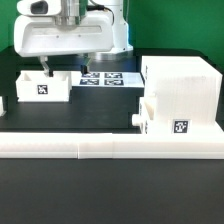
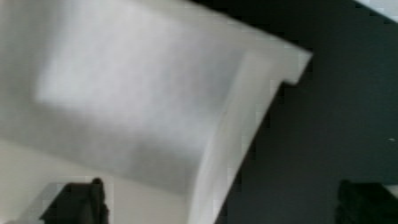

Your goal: Assemble drawer

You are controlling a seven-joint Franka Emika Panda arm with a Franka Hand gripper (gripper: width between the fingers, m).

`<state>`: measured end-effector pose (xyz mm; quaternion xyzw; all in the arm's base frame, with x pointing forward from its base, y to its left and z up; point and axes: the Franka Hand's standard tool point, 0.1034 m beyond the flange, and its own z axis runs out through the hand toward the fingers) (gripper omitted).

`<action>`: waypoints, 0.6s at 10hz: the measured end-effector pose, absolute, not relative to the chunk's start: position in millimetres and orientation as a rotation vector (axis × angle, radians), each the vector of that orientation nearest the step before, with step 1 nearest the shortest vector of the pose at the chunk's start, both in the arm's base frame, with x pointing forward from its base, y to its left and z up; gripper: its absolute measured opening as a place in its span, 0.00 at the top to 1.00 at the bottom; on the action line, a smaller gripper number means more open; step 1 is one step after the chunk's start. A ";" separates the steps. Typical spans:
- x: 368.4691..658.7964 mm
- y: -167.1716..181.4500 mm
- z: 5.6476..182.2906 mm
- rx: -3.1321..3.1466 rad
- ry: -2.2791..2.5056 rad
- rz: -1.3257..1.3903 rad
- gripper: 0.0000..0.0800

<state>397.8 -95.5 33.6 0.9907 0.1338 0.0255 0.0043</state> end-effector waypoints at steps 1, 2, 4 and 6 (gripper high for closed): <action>395.4 -93.5 29.4 3.125 0.289 0.074 0.19; 394.7 -91.2 25.9 3.130 0.245 0.074 0.19; 389.8 -91.5 15.6 3.132 0.246 0.060 0.19; 385.6 -91.5 7.1 3.132 0.244 0.052 0.19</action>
Offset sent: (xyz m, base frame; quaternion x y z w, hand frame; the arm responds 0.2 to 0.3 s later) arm -0.0060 -0.0032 -0.0182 -0.0005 0.0019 0.0293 0.9996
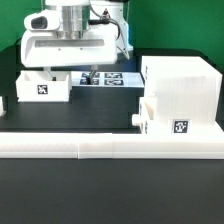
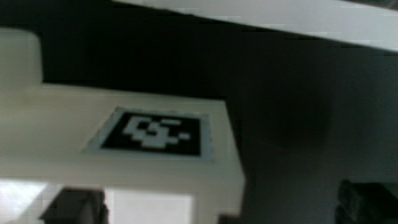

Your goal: Assemble drawer

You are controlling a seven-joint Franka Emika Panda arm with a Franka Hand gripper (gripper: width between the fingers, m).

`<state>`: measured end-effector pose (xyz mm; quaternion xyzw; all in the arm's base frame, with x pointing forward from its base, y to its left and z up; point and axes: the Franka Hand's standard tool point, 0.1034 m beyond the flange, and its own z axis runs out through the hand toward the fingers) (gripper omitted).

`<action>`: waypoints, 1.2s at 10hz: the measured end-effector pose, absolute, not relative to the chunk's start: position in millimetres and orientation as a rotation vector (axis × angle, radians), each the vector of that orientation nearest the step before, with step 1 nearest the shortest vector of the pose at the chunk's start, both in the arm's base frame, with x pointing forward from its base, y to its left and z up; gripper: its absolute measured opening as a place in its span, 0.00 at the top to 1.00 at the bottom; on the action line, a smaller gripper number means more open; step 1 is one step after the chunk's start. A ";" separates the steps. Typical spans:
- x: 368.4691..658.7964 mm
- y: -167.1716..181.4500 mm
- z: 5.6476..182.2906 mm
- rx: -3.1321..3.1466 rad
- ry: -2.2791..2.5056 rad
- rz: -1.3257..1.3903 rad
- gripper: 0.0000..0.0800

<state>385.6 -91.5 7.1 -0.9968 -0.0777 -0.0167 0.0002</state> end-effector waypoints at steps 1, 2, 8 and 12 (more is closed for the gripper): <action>384.7 -91.2 6.0 -3.132 -0.245 -0.054 0.19; 384.4 -91.3 5.5 -3.133 -0.245 -0.057 0.19; 384.2 -91.1 4.7 -3.133 -0.247 -0.057 0.67; 384.2 -91.0 4.6 -3.133 -0.248 -0.057 0.95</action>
Offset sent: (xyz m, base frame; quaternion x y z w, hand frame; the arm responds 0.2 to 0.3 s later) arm 0.0013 -0.0035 -0.0155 -0.0095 0.0118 0.0003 0.9999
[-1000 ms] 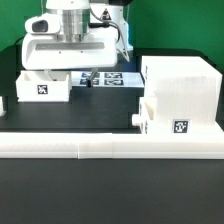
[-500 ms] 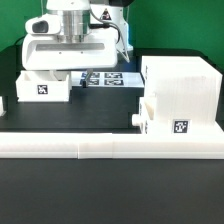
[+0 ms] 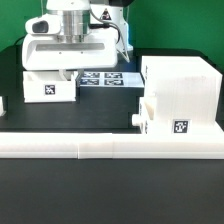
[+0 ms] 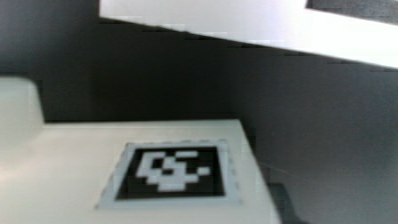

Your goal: Assemble drawer

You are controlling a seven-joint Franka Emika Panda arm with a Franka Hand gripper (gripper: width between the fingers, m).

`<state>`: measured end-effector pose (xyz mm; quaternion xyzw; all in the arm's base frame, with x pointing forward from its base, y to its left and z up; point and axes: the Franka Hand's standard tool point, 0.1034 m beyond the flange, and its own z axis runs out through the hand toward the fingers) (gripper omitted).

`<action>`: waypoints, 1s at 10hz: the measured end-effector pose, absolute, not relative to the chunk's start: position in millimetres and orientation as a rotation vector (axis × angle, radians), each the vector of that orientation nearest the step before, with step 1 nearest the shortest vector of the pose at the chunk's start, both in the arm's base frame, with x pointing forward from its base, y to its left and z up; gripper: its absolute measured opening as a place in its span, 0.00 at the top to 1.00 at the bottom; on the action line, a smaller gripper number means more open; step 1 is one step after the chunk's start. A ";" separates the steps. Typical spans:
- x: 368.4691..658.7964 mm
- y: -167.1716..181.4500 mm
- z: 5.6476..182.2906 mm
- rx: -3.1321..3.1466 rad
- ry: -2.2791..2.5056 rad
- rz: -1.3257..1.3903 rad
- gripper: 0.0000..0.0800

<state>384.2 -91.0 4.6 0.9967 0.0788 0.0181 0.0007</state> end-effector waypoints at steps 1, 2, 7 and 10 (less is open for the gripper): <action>384.2 -91.0 4.7 3.130 0.248 0.057 0.95; 384.2 -91.0 4.7 3.130 0.248 0.057 0.95; 430.2 -71.6 59.8 3.146 0.558 -0.053 0.95; 475.9 -66.5 77.3 3.140 0.715 -0.075 0.95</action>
Offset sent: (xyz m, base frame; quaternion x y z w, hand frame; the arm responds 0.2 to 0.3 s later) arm 0.0167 0.0053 0.0386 0.0053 -0.0421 -0.1053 0.9935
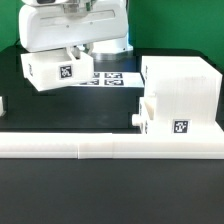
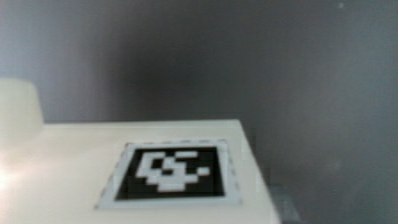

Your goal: Assemble drawer

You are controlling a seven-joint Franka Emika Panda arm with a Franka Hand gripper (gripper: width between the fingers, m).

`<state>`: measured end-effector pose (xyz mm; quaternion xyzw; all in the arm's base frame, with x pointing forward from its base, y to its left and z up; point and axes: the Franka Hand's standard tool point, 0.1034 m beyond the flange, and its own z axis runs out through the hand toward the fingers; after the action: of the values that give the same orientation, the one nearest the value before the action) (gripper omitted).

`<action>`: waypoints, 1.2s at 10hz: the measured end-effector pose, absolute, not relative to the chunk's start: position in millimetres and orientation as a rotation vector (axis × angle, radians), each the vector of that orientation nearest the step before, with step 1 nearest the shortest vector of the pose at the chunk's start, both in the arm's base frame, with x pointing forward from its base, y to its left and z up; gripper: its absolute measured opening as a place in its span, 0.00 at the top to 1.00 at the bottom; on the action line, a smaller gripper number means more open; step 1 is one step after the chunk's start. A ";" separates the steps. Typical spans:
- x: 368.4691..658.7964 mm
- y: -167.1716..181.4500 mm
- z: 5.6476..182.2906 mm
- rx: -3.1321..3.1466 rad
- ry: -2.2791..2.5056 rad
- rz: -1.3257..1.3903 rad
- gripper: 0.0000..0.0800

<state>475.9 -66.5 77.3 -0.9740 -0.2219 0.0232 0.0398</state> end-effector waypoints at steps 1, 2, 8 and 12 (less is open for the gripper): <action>486.6 -64.4 76.5 -2.969 -0.708 0.080 0.95; 483.8 -65.0 74.8 -2.962 -0.744 0.077 0.95; 500.3 -61.6 71.7 -2.755 -1.314 0.028 0.95; 521.5 -58.4 71.0 -2.523 -1.757 0.002 0.95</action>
Offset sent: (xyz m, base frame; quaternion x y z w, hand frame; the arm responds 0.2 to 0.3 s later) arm 0.0000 0.0000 0.0000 0.0000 0.0000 0.0000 1.0000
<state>521.5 -58.4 71.0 -0.8201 -0.5712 0.0008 0.0337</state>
